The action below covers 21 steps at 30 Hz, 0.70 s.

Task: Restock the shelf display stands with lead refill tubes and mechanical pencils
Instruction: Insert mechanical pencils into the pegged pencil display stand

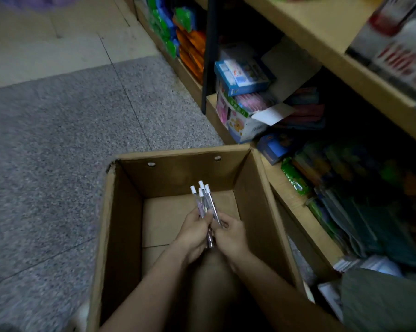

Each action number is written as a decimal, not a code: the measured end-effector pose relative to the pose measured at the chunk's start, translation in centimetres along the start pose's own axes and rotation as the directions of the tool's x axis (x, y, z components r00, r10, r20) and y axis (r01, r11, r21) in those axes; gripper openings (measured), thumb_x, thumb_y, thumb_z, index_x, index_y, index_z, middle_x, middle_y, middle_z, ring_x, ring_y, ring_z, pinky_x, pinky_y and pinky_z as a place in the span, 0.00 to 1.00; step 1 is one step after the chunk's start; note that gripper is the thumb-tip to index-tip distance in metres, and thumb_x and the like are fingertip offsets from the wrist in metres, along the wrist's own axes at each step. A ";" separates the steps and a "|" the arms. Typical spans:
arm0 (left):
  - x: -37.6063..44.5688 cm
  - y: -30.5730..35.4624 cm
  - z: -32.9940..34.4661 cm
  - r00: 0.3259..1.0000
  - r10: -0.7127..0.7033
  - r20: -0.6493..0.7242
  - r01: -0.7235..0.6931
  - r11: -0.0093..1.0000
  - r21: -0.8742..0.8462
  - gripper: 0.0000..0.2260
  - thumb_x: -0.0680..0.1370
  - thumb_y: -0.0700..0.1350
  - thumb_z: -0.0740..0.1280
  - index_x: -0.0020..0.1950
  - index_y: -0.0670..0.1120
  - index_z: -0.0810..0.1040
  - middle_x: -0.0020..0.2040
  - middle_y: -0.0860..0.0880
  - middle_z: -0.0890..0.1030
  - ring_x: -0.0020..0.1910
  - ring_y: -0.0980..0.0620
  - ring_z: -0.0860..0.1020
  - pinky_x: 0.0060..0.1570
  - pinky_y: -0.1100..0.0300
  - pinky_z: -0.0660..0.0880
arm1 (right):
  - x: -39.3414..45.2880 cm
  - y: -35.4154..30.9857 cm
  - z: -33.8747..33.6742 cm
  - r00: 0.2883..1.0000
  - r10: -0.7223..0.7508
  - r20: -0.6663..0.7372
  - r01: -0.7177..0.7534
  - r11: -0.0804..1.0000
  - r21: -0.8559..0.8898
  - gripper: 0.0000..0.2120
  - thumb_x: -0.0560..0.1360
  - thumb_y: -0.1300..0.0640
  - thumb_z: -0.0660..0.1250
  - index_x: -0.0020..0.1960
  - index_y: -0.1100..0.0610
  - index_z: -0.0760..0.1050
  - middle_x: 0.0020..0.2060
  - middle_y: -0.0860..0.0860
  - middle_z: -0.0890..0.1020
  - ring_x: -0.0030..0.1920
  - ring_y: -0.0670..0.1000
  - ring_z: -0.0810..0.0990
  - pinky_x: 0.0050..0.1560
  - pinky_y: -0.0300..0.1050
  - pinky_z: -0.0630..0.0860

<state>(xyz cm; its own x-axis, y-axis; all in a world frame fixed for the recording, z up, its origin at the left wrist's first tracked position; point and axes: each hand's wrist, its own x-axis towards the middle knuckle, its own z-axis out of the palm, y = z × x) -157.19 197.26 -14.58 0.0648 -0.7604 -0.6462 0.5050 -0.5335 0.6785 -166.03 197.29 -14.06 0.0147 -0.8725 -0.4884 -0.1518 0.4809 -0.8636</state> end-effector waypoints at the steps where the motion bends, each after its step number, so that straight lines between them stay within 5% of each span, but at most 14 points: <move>1: -1.1 0.9 0.4 0.999 0.020 0.030 -0.019 0.999 -0.026 0.08 0.83 0.40 0.59 0.54 0.40 0.76 0.39 0.43 0.84 0.37 0.48 0.83 0.38 0.55 0.79 | -0.7 -1.0 -0.5 0.999 -0.033 0.043 0.033 0.999 -0.007 0.10 0.79 0.67 0.63 0.55 0.62 0.82 0.40 0.54 0.85 0.39 0.47 0.84 0.38 0.35 0.76; 5: -6.4 4.8 2.8 0.991 0.113 0.067 -0.105 0.987 -0.119 0.08 0.83 0.40 0.58 0.50 0.40 0.76 0.34 0.43 0.83 0.30 0.49 0.82 0.33 0.56 0.79 | -3.7 -5.4 -2.1 0.968 -0.203 0.150 0.217 0.973 -0.079 0.12 0.80 0.66 0.61 0.60 0.61 0.79 0.40 0.47 0.82 0.37 0.37 0.80 0.42 0.34 0.75; 10: -12.9 9.5 6.0 0.958 0.282 0.051 -0.270 0.949 -0.165 0.05 0.83 0.41 0.57 0.50 0.43 0.71 0.41 0.44 0.80 0.33 0.51 0.81 0.34 0.54 0.79 | -8.7 -10.5 -5.1 0.909 -0.414 0.049 0.417 0.898 -0.140 0.11 0.82 0.60 0.59 0.51 0.51 0.79 0.45 0.51 0.84 0.49 0.51 0.82 0.53 0.47 0.77; 13: -16.3 11.0 7.5 0.935 0.342 0.099 -0.346 0.938 0.024 0.04 0.84 0.43 0.57 0.52 0.46 0.70 0.39 0.48 0.75 0.37 0.52 0.76 0.40 0.52 0.78 | -11.8 -13.0 -8.3 0.873 -0.480 -0.086 0.461 0.871 -0.171 0.10 0.82 0.59 0.57 0.57 0.58 0.76 0.37 0.49 0.79 0.38 0.48 0.76 0.46 0.46 0.71; 16: -19.4 11.6 9.8 0.894 0.361 0.267 -0.407 0.902 0.143 0.04 0.84 0.45 0.56 0.52 0.46 0.67 0.36 0.49 0.69 0.30 0.54 0.68 0.27 0.64 0.70 | -15.7 -14.8 -12.0 0.863 -0.483 -0.149 0.478 0.876 -0.074 0.08 0.83 0.58 0.56 0.59 0.55 0.71 0.32 0.47 0.74 0.30 0.43 0.70 0.37 0.41 0.68; 21: -23.7 11.1 15.2 0.788 0.324 0.524 -0.448 0.886 0.125 0.06 0.83 0.48 0.59 0.53 0.46 0.68 0.32 0.52 0.67 0.24 0.59 0.62 0.21 0.68 0.61 | -22.6 -17.3 -17.5 0.843 -0.517 -0.146 0.528 0.848 0.047 0.12 0.83 0.49 0.56 0.52 0.52 0.77 0.27 0.44 0.68 0.26 0.42 0.65 0.26 0.36 0.62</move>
<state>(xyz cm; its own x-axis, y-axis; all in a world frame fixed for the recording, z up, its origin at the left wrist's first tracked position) -166.16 203.75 13.59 -0.2363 -0.9659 -0.1057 0.3109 -0.1782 0.9336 -180.98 207.18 14.14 -0.0532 -0.9972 0.0531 -0.0745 -0.0491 -0.9960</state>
